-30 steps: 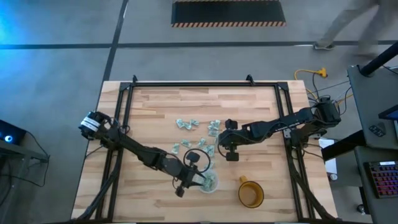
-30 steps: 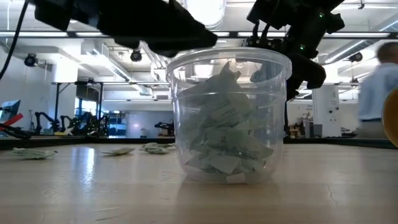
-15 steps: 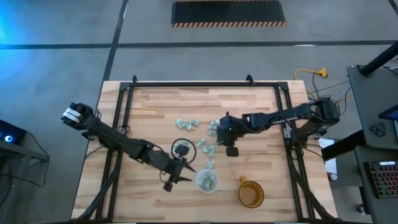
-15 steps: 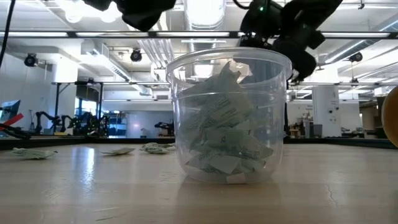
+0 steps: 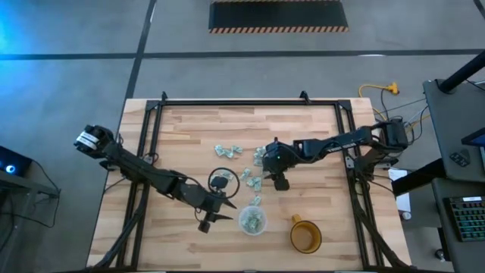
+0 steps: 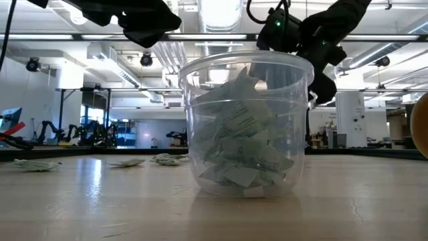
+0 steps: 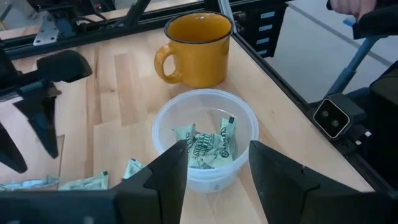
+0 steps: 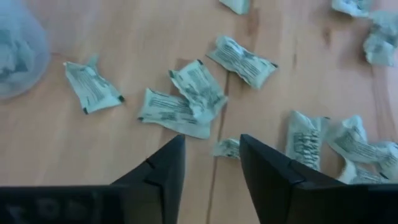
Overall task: Pick and place Stevia / Truvia into bins
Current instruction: Put the stevia packet into the transparent bin
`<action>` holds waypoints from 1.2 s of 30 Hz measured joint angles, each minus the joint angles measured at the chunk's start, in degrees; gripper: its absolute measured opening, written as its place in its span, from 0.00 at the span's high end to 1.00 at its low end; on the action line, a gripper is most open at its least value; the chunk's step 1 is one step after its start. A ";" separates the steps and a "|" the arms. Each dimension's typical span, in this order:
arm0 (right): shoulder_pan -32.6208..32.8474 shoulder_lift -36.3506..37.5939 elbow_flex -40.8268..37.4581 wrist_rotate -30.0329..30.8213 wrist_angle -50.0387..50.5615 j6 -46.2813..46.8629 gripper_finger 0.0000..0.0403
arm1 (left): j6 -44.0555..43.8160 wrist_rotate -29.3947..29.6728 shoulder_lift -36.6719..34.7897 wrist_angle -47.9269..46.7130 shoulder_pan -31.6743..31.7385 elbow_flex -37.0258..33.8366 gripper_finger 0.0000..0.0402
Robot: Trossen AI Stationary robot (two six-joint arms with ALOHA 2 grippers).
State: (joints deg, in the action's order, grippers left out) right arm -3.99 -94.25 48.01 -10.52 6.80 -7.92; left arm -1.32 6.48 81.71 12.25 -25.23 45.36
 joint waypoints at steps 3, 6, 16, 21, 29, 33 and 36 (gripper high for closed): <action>-0.04 -1.20 0.02 1.76 -0.11 0.11 0.57 | 0.02 0.00 0.00 -0.22 -0.02 0.00 0.61; -0.11 -1.56 0.02 3.21 -0.17 0.19 0.54 | 0.01 -0.02 0.00 -0.37 -0.02 -0.02 0.61; -0.06 -2.39 0.04 6.24 -1.32 -0.06 0.52 | 0.04 -0.02 0.00 -0.44 -0.02 -0.02 0.61; -0.04 -2.73 0.09 6.48 -2.04 -0.22 0.52 | 0.07 -0.04 0.00 -0.44 -0.02 -0.02 0.61; -0.29 -5.98 0.59 7.93 -2.80 -0.29 0.52 | 0.07 -0.09 0.00 -0.41 -0.04 -0.02 0.61; -0.43 -6.00 1.49 9.27 -0.66 0.15 0.52 | 0.07 -0.09 0.00 -0.43 -0.07 -0.04 0.61; -0.47 -5.88 1.49 9.41 0.76 0.20 0.52 | 0.07 -0.10 0.00 -0.52 -0.07 -0.10 0.61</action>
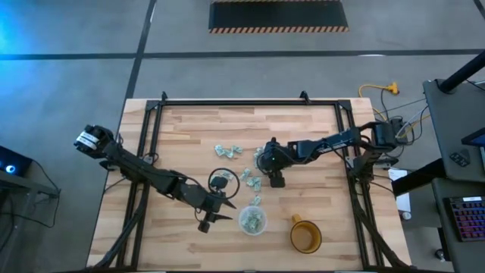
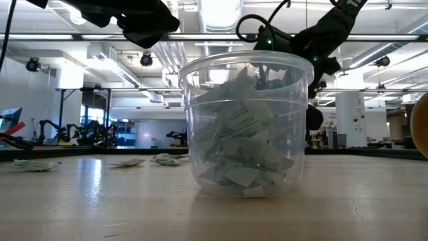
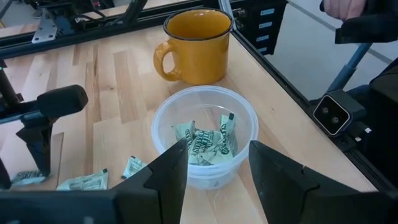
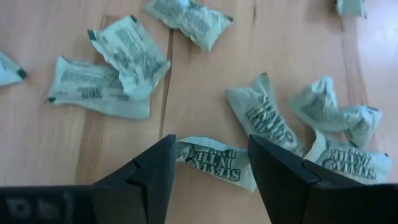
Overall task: Pick and place Stevia / Truvia into bins
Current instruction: Put the stevia packet into the transparent bin
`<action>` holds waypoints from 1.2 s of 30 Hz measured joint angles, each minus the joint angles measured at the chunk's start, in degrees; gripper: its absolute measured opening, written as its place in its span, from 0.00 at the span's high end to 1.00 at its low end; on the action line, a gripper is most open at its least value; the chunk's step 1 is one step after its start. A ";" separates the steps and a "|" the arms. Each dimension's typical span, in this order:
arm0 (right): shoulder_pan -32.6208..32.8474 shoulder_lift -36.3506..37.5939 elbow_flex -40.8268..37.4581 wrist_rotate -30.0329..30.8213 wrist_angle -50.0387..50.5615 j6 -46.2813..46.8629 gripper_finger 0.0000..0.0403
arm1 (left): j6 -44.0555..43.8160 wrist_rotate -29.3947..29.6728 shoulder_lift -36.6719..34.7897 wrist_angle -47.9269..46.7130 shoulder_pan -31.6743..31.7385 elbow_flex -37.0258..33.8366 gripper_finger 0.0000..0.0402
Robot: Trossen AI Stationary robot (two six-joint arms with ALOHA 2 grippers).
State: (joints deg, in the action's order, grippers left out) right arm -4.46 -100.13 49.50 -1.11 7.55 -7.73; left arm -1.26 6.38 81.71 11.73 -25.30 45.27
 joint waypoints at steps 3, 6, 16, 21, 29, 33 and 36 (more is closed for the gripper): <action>0.02 0.11 0.00 -0.01 2.34 0.09 0.53 | -0.02 0.01 0.00 -0.22 0.00 -0.14 0.61; 0.02 0.14 0.00 -0.04 4.44 1.04 0.55 | -0.04 0.00 0.00 -0.28 0.00 -0.40 0.61; 0.06 0.38 0.00 -0.19 5.62 1.58 0.61 | -0.04 -0.01 0.00 -0.29 0.04 -0.41 0.61; 0.04 2.43 0.73 -0.19 6.56 2.99 0.64 | -0.04 -0.01 0.00 -0.29 0.04 -0.43 0.61; 0.61 4.94 0.67 1.30 10.83 1.68 0.67 | -0.04 -0.04 0.00 -0.28 0.04 -0.52 0.61; 0.52 4.11 0.34 3.60 10.24 1.33 0.66 | -0.06 -0.04 0.00 -0.25 0.04 -0.54 0.61; 0.56 2.63 0.33 3.88 8.98 1.38 0.65 | -0.04 -0.04 0.00 -0.25 0.04 -0.54 0.61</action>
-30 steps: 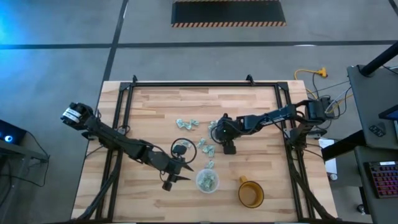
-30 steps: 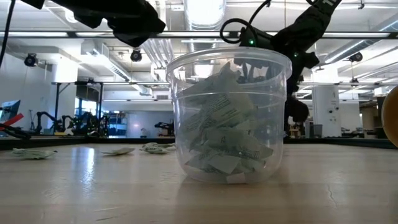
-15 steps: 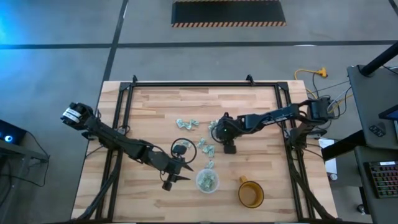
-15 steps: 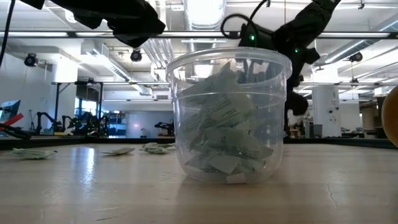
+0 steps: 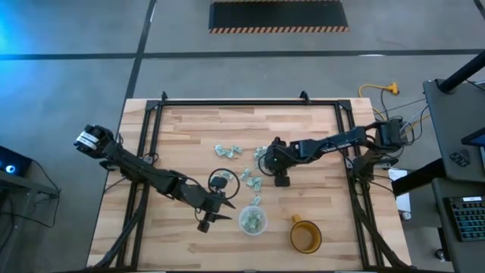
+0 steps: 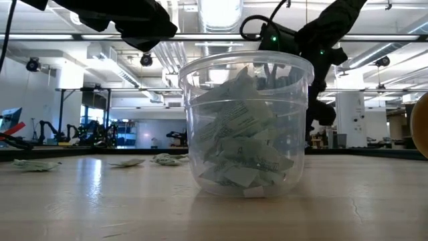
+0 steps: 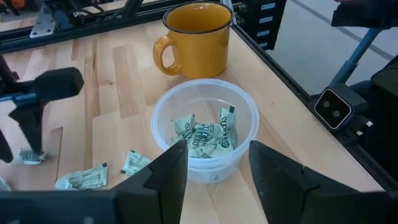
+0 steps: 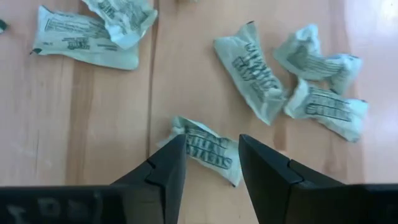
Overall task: Pick and place Stevia / Truvia into bins
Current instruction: Put the stevia packet into the transparent bin
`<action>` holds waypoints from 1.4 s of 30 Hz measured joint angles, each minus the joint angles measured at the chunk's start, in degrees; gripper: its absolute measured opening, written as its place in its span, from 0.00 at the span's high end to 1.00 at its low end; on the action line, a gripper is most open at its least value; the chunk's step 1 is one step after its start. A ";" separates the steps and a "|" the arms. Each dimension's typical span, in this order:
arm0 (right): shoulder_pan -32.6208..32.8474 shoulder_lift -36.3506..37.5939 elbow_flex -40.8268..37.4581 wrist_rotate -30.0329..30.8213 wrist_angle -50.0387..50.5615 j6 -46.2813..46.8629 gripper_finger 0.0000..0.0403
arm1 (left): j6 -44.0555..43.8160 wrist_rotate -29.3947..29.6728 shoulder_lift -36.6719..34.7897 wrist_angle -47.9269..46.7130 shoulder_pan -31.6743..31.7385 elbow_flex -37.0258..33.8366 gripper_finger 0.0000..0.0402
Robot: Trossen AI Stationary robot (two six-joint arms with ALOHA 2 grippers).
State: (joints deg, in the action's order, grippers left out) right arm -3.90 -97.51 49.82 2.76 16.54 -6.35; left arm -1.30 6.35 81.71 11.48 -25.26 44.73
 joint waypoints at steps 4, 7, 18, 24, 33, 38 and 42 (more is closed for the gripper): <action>0.00 -1.51 0.02 -0.14 -0.72 -0.12 0.64 | 0.00 0.00 0.00 -0.02 0.00 0.00 0.61; -0.02 -1.58 0.02 -0.13 -0.70 -0.06 0.64 | -0.01 -0.02 0.00 -0.03 0.00 0.00 0.61; 0.00 -1.46 0.00 -2.16 -0.09 -1.19 0.91 | -0.01 -0.02 0.00 -0.02 0.00 -0.02 0.61; 0.01 0.47 0.63 -2.14 2.18 -0.40 0.97 | -0.01 -0.03 0.00 -0.03 0.00 -0.02 0.61; 4.51 9.81 1.27 -2.01 7.41 4.75 0.97 | -0.02 -0.04 0.00 -0.07 -0.02 -0.04 0.61; 10.76 16.01 1.27 -2.03 5.57 5.14 0.97 | -0.02 -0.04 0.00 -0.08 -0.04 -0.04 0.61; 16.12 18.67 0.87 -2.28 -1.27 3.25 0.97 | -0.01 -0.04 0.00 -0.06 -0.04 -0.04 0.61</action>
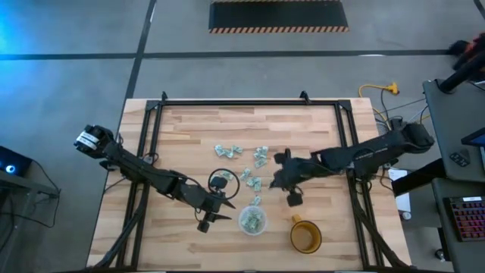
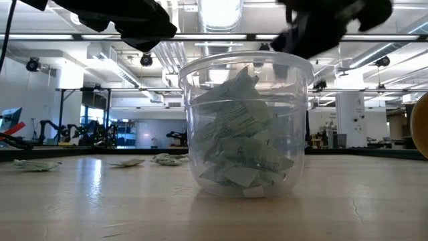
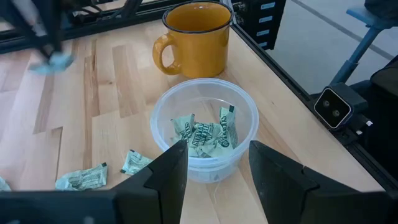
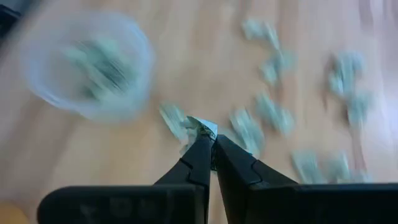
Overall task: Pick and place Stevia / Truvia into bins
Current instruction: Put the stevia packet into the transparent bin
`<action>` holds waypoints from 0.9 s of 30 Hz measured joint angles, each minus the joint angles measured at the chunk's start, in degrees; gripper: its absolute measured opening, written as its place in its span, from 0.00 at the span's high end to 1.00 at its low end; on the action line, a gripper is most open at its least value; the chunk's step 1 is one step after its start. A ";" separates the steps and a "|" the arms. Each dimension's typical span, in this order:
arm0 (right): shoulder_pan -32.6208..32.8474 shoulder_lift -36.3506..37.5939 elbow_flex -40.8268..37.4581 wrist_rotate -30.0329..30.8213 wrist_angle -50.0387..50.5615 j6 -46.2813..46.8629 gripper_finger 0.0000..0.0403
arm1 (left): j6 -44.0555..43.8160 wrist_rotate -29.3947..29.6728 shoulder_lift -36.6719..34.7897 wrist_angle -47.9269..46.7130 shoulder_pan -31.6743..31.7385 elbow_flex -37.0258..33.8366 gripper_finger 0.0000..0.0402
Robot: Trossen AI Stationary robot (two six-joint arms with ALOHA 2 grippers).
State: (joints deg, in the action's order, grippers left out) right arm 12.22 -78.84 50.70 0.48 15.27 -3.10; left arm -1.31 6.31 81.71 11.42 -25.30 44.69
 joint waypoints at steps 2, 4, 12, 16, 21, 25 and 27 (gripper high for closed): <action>2.32 0.14 -0.29 -0.12 -4.81 -2.28 0.97 | 0.02 0.00 0.00 -0.02 0.00 0.00 0.61; 4.33 -0.60 -0.35 -1.18 -8.72 -4.86 0.97 | 0.01 0.00 0.00 -0.02 0.00 0.00 0.61; 7.15 -7.15 -0.37 -7.64 -17.70 -8.91 0.97 | 0.07 -0.02 0.02 -0.52 0.02 -0.09 0.61; 7.11 -10.55 1.18 -9.39 -18.06 -9.13 0.97 | 0.10 -0.03 0.02 -0.52 0.07 -0.09 0.61; 7.20 -13.44 4.13 -10.24 -18.23 -9.11 0.97 | 0.10 -0.03 0.02 -0.98 0.05 -0.09 0.61; 7.33 -16.14 5.64 -12.38 -18.18 -9.13 0.97 | 0.07 -0.04 0.02 -1.52 0.04 -0.09 0.61; 7.33 -17.78 6.25 -12.77 -18.02 -9.08 0.97 | 0.05 -0.04 0.02 -1.51 0.04 -0.09 0.61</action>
State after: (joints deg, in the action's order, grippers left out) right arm 19.55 -96.61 56.94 -12.29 -2.75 -12.18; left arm -1.26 6.26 81.73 9.91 -25.26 44.60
